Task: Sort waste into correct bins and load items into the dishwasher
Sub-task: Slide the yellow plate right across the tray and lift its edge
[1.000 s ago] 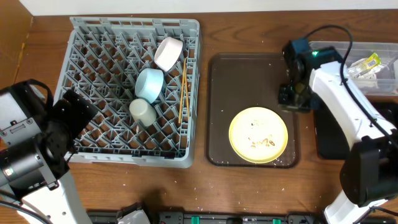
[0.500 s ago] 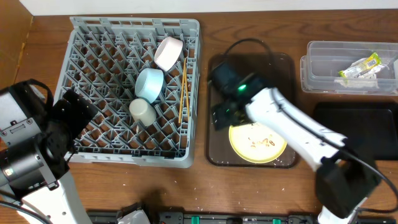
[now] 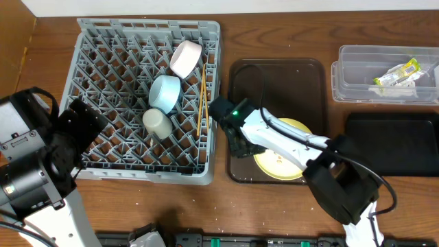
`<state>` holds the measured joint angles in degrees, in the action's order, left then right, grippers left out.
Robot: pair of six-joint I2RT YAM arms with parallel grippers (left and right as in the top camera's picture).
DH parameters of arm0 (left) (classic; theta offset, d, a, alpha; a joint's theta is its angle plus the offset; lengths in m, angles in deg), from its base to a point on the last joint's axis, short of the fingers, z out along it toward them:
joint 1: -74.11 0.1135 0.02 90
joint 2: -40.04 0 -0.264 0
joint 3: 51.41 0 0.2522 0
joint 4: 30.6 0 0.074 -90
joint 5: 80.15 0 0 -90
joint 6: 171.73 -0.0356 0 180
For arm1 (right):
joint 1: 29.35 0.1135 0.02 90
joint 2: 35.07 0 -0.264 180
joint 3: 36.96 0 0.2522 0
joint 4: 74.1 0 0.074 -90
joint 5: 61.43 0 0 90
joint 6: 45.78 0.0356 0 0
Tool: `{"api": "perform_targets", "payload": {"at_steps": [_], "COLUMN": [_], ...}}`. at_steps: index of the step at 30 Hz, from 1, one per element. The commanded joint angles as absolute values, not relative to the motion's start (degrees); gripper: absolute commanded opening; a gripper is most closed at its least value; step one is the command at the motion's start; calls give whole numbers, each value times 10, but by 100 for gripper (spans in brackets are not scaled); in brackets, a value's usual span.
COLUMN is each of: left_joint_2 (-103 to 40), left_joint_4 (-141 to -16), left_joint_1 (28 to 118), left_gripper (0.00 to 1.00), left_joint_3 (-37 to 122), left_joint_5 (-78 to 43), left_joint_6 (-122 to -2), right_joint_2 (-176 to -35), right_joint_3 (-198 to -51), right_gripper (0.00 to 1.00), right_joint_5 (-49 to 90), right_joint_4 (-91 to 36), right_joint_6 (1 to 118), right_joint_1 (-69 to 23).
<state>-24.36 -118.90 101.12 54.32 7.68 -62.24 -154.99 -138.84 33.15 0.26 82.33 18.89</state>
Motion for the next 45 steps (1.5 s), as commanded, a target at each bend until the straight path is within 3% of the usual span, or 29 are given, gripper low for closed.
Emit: {"api": "perform_targets", "payload": {"at_steps": [1,21,29,45], "left_joint_2": [-243,-243,-243,-243], "left_joint_4": [-1189,-1189,-1189,-1189], "left_joint_1": [1014,1014,1014,1014], "left_gripper": [98,99,99,98], "left_joint_3": [547,547,547,547], "left_joint_5": [82,82,82,82], "left_joint_6": [-626,-626,-626,-626], "right_joint_2": [-1555,-1581,-1581,-1581], "right_joint_3": [-1386,-1375,-1372,-1455], "right_gripper": [26,18,1,1], "right_joint_5": [341,354,377,438], "right_joint_4": [3,-8,-7,102], "right_joint_6": [834,845,860,863], "right_joint_1": [194,214,228,228]}}
